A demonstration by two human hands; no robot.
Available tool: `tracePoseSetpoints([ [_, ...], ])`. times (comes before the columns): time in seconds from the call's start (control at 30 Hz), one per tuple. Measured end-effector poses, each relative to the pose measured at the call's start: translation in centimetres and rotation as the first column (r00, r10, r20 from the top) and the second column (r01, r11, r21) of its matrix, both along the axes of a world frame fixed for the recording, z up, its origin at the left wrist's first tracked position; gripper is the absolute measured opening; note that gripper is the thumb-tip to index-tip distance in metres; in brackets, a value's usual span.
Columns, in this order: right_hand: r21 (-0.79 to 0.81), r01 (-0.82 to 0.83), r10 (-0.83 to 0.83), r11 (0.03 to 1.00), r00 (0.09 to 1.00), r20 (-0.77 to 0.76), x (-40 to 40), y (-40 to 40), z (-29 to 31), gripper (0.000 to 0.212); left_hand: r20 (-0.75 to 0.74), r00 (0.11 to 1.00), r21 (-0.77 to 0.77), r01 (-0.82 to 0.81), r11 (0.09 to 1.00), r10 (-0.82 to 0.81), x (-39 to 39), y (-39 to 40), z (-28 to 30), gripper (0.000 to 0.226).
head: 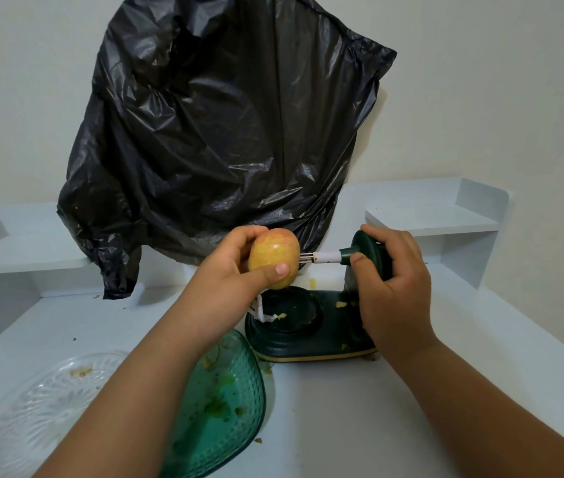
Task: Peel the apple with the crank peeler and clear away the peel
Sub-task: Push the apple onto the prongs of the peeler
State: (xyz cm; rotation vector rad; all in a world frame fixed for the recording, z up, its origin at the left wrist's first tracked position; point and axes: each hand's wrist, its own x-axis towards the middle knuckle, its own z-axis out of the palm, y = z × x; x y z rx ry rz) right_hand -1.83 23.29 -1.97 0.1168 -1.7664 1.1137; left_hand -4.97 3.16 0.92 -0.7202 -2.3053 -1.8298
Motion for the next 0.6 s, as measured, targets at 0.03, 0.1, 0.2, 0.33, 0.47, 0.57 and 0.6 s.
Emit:
tracePoseSetpoints([
  [0.03, -0.001, 0.0, 0.0, 1.0, 1.0, 0.0, 0.0, 0.0, 0.0, 0.03, -0.01, 1.0, -0.018, -0.003, 1.0, 0.003, 0.0, 0.0, 0.0, 0.042],
  [0.1, -0.008, -0.002, 0.002, 1.0, 1.0, 0.002, 0.0, 0.0, 0.0, 0.03, -0.017, 1.0, -0.056, -0.004, 0.998, 0.003, -0.1, 0.0, 0.2, 0.039],
  [0.2, -0.011, 0.004, -0.004, 1.0, 1.0, 0.002, 0.1, -0.2, 0.1, 0.03, -0.031, 1.0, -0.156, -0.008, 0.988, 0.003, -0.3, -0.2, 0.6, 0.04],
  [0.33, -0.016, 0.007, -0.007, 1.0, 1.0, 0.002, 0.1, -0.1, 0.1, 0.03, -0.037, 0.999, -0.238, -0.009, 0.971, 0.0, -0.7, -0.1, 1.3, 0.04],
  [0.47, -0.021, 0.022, -0.022, 1.0, 1.0, -0.004, 0.1, -0.1, 0.1, 0.031, -0.021, 1.0, -0.308, -0.013, 0.951, 0.007, -0.8, 0.0, 2.1, 0.043],
  [0.57, -0.021, 0.03, -0.03, 0.999, 0.999, -0.01, 0.0, -0.2, 0.1, 0.031, -0.03, 0.999, -0.376, -0.023, 0.926, 0.012, -0.7, 0.4, 3.1, 0.05],
  [0.6, -0.022, 0.033, -0.033, 0.999, 0.999, -0.01, -0.1, -0.2, 0.1, 0.032, -0.02, 1.0, -0.379, -0.013, 0.925, 0.006, -0.7, 0.4, 3.4, 0.05],
])
